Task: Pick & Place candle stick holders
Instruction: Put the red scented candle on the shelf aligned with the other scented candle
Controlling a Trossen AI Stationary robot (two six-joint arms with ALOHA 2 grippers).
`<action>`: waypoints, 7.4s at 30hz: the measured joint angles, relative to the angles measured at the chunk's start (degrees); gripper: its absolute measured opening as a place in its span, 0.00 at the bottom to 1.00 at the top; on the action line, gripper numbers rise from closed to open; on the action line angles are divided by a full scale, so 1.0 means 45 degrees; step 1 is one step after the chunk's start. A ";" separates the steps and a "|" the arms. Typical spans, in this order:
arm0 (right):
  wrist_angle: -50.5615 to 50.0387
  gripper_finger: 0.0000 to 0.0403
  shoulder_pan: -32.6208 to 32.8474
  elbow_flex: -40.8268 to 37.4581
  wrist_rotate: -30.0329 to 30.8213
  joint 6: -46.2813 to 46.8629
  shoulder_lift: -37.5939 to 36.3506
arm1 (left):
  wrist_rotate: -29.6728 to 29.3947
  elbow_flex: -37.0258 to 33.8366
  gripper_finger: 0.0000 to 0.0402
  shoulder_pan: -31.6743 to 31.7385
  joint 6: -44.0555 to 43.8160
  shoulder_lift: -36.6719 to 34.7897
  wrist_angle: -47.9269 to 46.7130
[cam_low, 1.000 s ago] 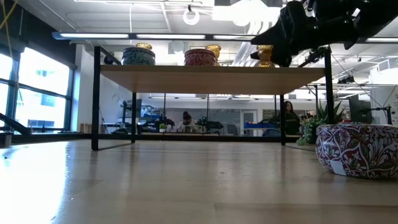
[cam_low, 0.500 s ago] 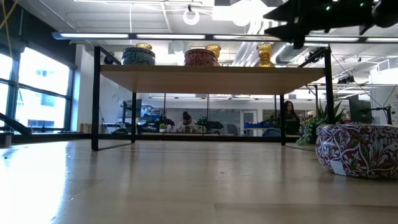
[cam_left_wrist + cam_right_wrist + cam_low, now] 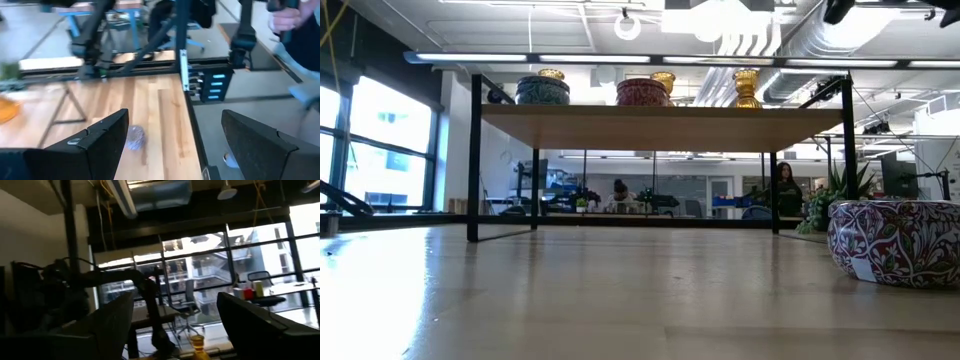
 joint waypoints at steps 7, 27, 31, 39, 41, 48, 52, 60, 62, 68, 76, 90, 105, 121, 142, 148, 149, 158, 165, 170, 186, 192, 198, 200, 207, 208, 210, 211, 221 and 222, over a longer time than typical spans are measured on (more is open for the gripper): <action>-0.0400 0.70 0.0004 0.0000 -0.1060 0.0390 -0.1023 | -0.2828 0.0005 0.79 -0.1787 -0.1453 -0.0818 -0.2507; -0.8222 0.71 0.3202 0.4057 0.0203 -0.3725 -0.0022 | -0.5542 -0.1874 0.79 -0.2312 -0.7663 -0.2358 -0.8911; -0.9989 0.71 0.4212 0.5652 0.2214 -0.4306 0.0860 | -0.5779 -0.3847 0.79 -0.2309 -0.8256 -0.3324 -0.7809; -1.1207 0.71 0.5562 0.7938 0.3291 -0.4209 0.2614 | -0.5571 -0.9397 0.79 -0.1752 -0.6499 -0.5585 -0.1381; -1.1001 0.71 0.5781 0.8202 0.3014 -0.3980 0.2897 | -0.4733 -1.0955 0.79 -0.1536 -0.5323 -0.5874 0.1689; -0.9714 0.71 0.5945 0.8466 0.2692 -0.4055 0.3285 | 0.1337 -1.5207 0.79 -0.0454 -0.0295 -0.5911 1.2306; -0.9639 0.71 0.5945 0.8471 0.2912 -0.4069 0.3357 | 0.3747 -1.6032 0.79 0.0359 0.1064 -0.6062 1.3989; -0.9734 0.71 0.5945 0.8471 0.5627 -0.4536 0.3382 | 0.7350 -1.6511 0.79 0.2705 0.1738 -0.6267 1.2946; -0.9679 0.71 0.5940 0.8471 0.6353 -0.5115 0.3350 | 0.7982 -1.6672 0.79 0.3120 0.1781 -0.6361 1.2765; -0.9599 0.71 0.5940 0.8471 0.7911 -0.5679 0.3348 | 0.7894 -1.6772 0.79 0.3357 0.2519 -0.6773 1.3332; -0.9480 0.71 0.5935 0.8471 0.7846 -0.3815 0.3348 | 0.7402 -1.6776 0.79 0.3357 0.2345 -0.6960 1.2890; -0.9697 0.71 0.5935 0.8466 0.6437 -0.4393 0.3348 | 0.5918 -1.6772 0.79 0.3362 0.2257 -0.6960 1.2899; -0.9399 0.80 0.5935 0.8466 0.2317 -0.5094 0.3348 | 0.6002 -1.6772 0.79 0.3358 0.1723 -0.6960 1.2872; -1.3059 0.89 0.6092 0.8988 0.6560 -0.6971 0.4346 | 0.5990 -1.6772 0.79 0.3357 0.1718 -0.6950 1.2853; -1.9707 0.89 1.0183 1.1370 0.9014 0.2345 1.2031 | 0.3751 -1.6752 0.79 0.3362 0.0480 -0.6950 1.2899; -1.9998 0.89 1.1323 1.1385 0.9691 0.4695 1.3234 | 0.3766 -1.6752 0.79 0.3362 0.0480 -0.6950 1.2895; -1.9986 0.89 1.1509 1.1385 0.9627 0.5019 1.3497 | 0.3766 -1.6752 0.79 0.3362 0.0480 -0.6950 1.2895; -1.9253 0.89 1.1943 1.1380 0.7289 0.6982 1.5628 | 0.3775 -1.6752 0.79 0.3362 0.0480 -0.6950 1.2890; -1.7619 0.89 1.1948 1.1380 0.7553 0.6972 1.6574 | 0.3780 -1.6752 0.79 0.3362 0.0480 -0.6950 1.2890; -1.6826 0.89 1.1934 1.1380 0.7317 0.7156 1.7161 | 0.3780 -1.6752 0.79 0.3362 0.0480 -0.6950 1.2877; -1.5953 0.89 1.2143 1.1380 0.5537 0.8415 1.8045 | 0.3790 -1.6752 0.79 0.3362 0.0480 -0.6950 1.2802; -1.6413 0.89 1.2138 1.1380 0.5264 0.8685 1.8465 | 0.3790 -1.6752 0.79 0.3362 0.0480 -0.6950 1.2800; -1.6464 0.89 1.2065 1.1380 0.4896 0.8632 1.8904 | 0.3795 -1.6757 0.79 0.3362 0.0480 -0.6950 1.2586; -1.6496 0.89 1.2065 1.1380 0.4917 0.8618 1.8954 | 0.3790 -1.6757 0.79 0.3362 0.0480 -0.6950 1.2593; -1.6556 0.89 1.1815 1.1371 0.4912 0.8341 1.8954 | 0.3795 -1.6757 0.79 0.3357 0.0480 -0.6950 1.2603; -1.6464 0.89 1.1769 1.1284 0.4903 0.8341 1.8954 | 0.3795 -1.6757 0.79 0.3362 0.0480 -0.6950 1.2603; -1.6032 0.89 1.1634 1.0963 0.4686 0.8286 1.8953 | 0.3795 -1.6757 0.79 0.3362 0.0480 -0.6955 1.2608; -1.5793 0.89 1.1570 1.0775 0.4480 0.8239 1.8954 | 0.3795 -1.6757 0.79 0.3362 0.0480 -0.6955 1.2608; -1.3261 0.89 1.1162 0.9133 0.3871 0.7601 1.8890 | 0.3790 -1.6762 0.79 0.3362 0.0480 -0.6955 1.2602; -1.3260 0.89 1.1163 0.9141 0.3955 0.7492 1.8892 | 0.3790 -1.6762 0.79 0.3362 0.0480 -0.6955 1.2598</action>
